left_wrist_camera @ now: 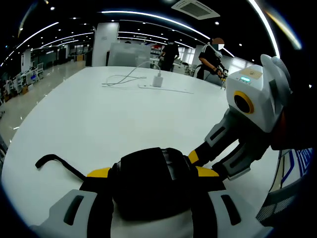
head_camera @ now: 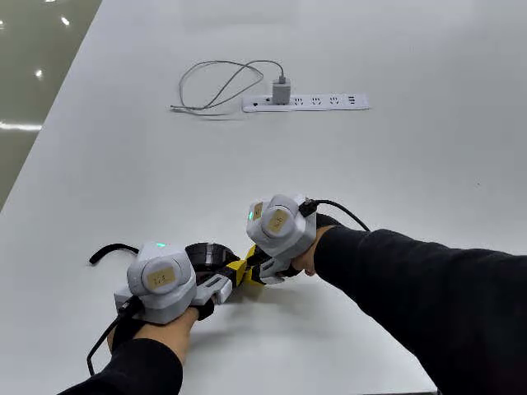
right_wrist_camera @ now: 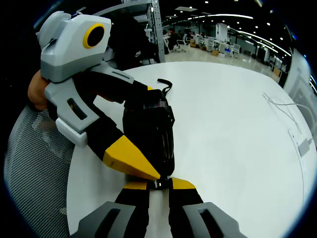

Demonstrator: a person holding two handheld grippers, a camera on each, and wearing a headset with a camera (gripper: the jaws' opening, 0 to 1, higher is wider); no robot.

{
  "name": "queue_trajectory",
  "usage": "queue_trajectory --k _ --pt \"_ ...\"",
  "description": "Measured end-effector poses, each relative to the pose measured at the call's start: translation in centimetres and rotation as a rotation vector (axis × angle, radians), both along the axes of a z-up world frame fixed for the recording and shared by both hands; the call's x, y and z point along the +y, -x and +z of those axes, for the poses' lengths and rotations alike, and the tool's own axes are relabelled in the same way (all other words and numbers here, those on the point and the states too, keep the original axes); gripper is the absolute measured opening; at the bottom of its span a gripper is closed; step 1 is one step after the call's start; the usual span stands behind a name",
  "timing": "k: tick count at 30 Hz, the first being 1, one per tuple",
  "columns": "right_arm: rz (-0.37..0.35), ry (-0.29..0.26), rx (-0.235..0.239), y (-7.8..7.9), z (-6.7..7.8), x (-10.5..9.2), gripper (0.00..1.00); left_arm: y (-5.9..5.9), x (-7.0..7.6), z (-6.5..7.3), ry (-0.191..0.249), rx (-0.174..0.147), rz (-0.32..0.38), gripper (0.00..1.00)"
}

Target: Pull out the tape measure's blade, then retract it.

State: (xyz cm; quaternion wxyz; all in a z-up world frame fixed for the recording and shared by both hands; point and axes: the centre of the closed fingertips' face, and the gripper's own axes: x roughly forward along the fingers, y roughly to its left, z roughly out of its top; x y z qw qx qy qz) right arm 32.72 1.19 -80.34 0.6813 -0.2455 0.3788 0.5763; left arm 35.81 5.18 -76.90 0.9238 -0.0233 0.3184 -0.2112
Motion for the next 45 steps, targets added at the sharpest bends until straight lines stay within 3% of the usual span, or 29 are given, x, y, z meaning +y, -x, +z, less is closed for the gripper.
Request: queue_trajectory --k 18,27,29,31,34,43,45 --pt "-0.002 0.002 -0.014 0.0 -0.1 0.0 0.11 0.0 -0.1 0.0 -0.007 -0.011 -0.002 0.60" --pt "-0.002 0.020 -0.043 -0.1 -0.1 0.0 0.14 0.0 -0.1 0.0 -0.019 -0.009 -0.017 0.61" --pt "-0.002 0.024 -0.053 -0.2 -0.1 -0.1 0.16 0.1 -0.2 0.1 -0.024 -0.007 -0.032 0.61" --pt "0.003 0.029 -0.072 -0.3 0.0 -0.1 0.18 0.0 -0.3 0.3 -0.052 -0.025 -0.071 0.61" --pt "0.000 0.030 -0.082 -0.5 0.1 -0.3 0.21 0.1 -0.1 0.4 -0.033 0.000 -0.079 0.61" --pt "-0.033 0.010 -0.103 -0.4 1.6 -1.2 0.22 0.5 0.6 0.5 -0.036 -0.004 -0.148 0.64" --pt "-0.043 0.001 -0.108 -0.2 1.9 -1.4 0.22 0.7 0.8 0.8 -0.039 -0.018 -0.183 0.65"
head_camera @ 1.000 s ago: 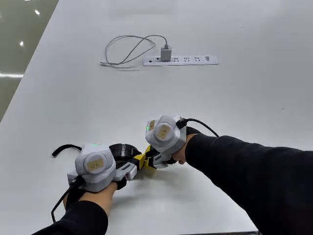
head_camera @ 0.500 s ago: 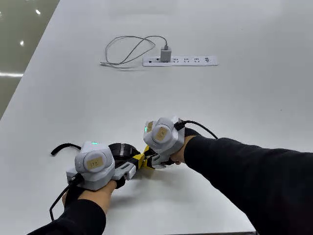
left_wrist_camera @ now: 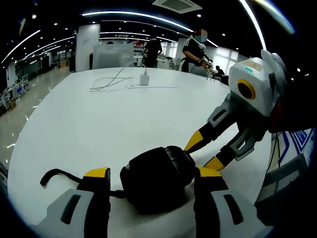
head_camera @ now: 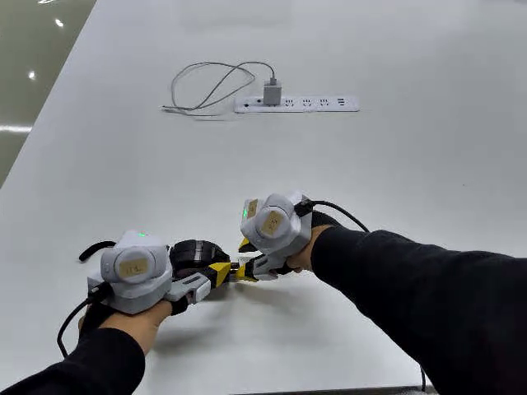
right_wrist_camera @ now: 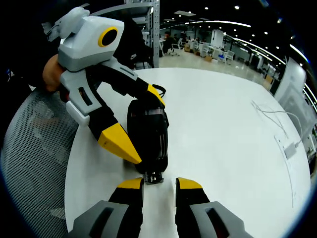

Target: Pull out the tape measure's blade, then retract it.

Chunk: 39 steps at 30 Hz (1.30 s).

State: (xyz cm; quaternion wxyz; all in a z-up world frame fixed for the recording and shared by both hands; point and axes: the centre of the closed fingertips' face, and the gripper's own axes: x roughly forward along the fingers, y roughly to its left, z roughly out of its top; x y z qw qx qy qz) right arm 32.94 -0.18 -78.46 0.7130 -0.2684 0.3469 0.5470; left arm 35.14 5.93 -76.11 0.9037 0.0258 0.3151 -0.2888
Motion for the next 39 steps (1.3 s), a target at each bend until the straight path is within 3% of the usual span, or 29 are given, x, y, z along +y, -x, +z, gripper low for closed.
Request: queue_trajectory --k 9,15,19,22,24,27,28,30,31,34,36,39 --pt "-0.079 -0.060 -0.005 0.4 1.7 -1.2 0.26 0.4 1.6 0.7 -0.003 -0.010 -0.076 0.83" --pt "-0.095 -0.079 -0.016 0.8 2.6 -1.9 0.29 0.7 2.2 1.6 0.004 -0.021 -0.113 0.99" --pt "-0.122 -0.096 -0.020 1.2 3.2 -2.5 0.32 1.3 2.4 2.4 0.019 -0.027 -0.142 0.99" --pt "-0.128 -0.104 -0.026 1.8 3.4 -3.0 0.33 1.3 2.5 2.4 0.007 -0.040 -0.172 0.99" --pt "-0.124 -0.099 -0.034 2.2 3.5 -3.5 0.34 1.6 2.7 2.5 -0.001 -0.028 -0.181 0.99" --pt "-0.150 -0.099 -0.025 2.4 3.6 -4.6 0.36 1.9 2.5 3.1 0.009 -0.054 -0.233 0.99" --pt "-0.161 -0.107 -0.023 2.4 3.8 -4.8 0.37 2.1 2.4 3.2 0.015 -0.048 -0.249 0.99" --pt "-0.183 -0.121 -0.027 2.4 4.2 -5.3 0.38 3.7 1.9 2.8 0.018 0.016 -0.346 0.99" --pt "-0.191 -0.127 -0.033 2.4 4.4 -5.6 0.39 3.8 1.5 3.4 0.028 -0.027 -0.377 0.99" --pt "-0.214 -0.135 -0.042 2.5 5.0 -6.5 0.40 3.9 2.0 3.1 0.012 0.005 -0.371 0.99" --pt "-0.226 -0.144 -0.051 2.6 5.4 -7.1 0.41 3.8 2.2 3.4 0.007 -0.017 -0.375 0.99" --pt "-0.241 -0.149 -0.052 2.8 5.6 -7.8 0.43 3.6 2.5 3.8 0.019 -0.018 -0.359 0.99"
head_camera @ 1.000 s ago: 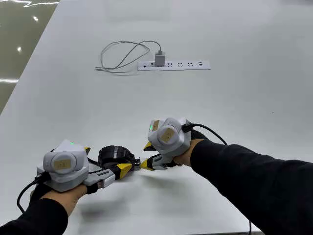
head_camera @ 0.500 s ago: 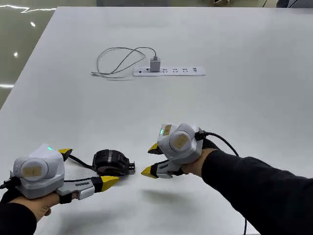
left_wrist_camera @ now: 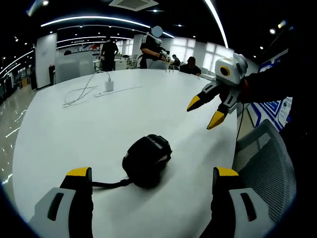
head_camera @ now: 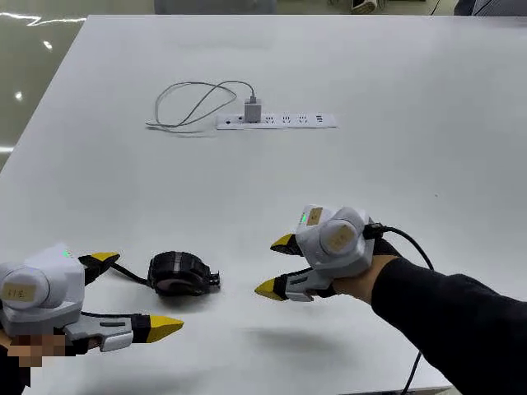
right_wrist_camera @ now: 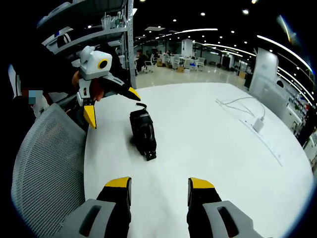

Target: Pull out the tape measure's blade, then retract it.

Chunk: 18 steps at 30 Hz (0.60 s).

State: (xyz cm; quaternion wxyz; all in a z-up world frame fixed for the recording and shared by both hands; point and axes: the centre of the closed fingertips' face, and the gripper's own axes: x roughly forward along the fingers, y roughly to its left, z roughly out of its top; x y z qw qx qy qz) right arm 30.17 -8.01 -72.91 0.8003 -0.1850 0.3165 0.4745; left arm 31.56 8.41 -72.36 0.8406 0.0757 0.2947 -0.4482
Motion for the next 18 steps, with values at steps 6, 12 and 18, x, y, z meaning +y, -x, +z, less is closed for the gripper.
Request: queue_trajectory --k 6,12,18 --pt "-0.034 -0.011 0.005 0.3 0.1 -1.3 0.45 -0.3 0.8 -0.1 -0.023 -0.015 0.013 0.99" --pt "-0.054 -0.020 0.010 1.0 0.0 -2.2 0.46 -0.4 1.9 0.2 0.000 -0.013 0.032 0.99" --pt "-0.055 -0.001 0.000 1.4 -0.2 -3.2 0.48 0.0 3.1 -0.2 -0.020 -0.031 0.017 0.99"
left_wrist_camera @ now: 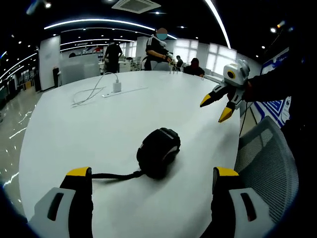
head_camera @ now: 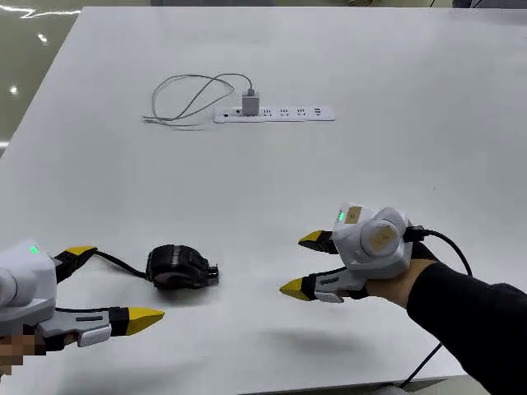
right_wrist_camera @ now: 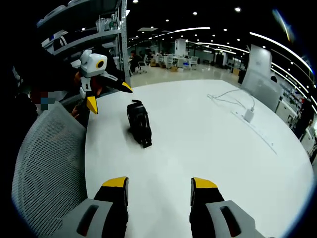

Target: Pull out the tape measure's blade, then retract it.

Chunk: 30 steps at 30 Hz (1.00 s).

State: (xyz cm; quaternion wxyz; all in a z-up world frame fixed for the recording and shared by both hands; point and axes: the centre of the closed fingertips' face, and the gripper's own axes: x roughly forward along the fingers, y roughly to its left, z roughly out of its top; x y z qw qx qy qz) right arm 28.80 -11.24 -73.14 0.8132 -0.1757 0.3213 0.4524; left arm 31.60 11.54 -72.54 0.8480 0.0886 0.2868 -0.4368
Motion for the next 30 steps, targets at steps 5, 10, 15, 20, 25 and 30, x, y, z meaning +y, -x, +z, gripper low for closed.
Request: queue_trajectory --k 5,10,15,20,25,30 --pt "-0.026 -0.006 0.016 0.4 -0.4 -0.6 0.49 -0.1 0.7 -0.3 -0.014 0.000 0.004 0.99" --pt "-0.038 -0.011 0.019 0.7 -0.7 -1.0 0.52 0.2 0.7 -0.3 -0.015 -0.007 0.005 0.99" --pt "-0.058 -0.014 0.021 1.2 -0.7 -2.1 0.54 -0.3 1.6 -0.2 -0.028 -0.040 0.039 0.99" --pt "-0.068 0.001 0.028 1.8 -1.0 -3.2 0.56 -0.3 2.4 -0.3 -0.031 -0.032 0.040 0.99" --pt "-0.086 0.000 0.028 2.1 -1.3 -4.7 0.58 -0.1 2.8 0.2 -0.020 -0.036 0.026 0.99" --pt "-0.127 -0.001 0.040 2.6 -1.9 -5.9 0.60 0.3 3.1 -0.3 -0.026 -0.033 0.010 0.99"
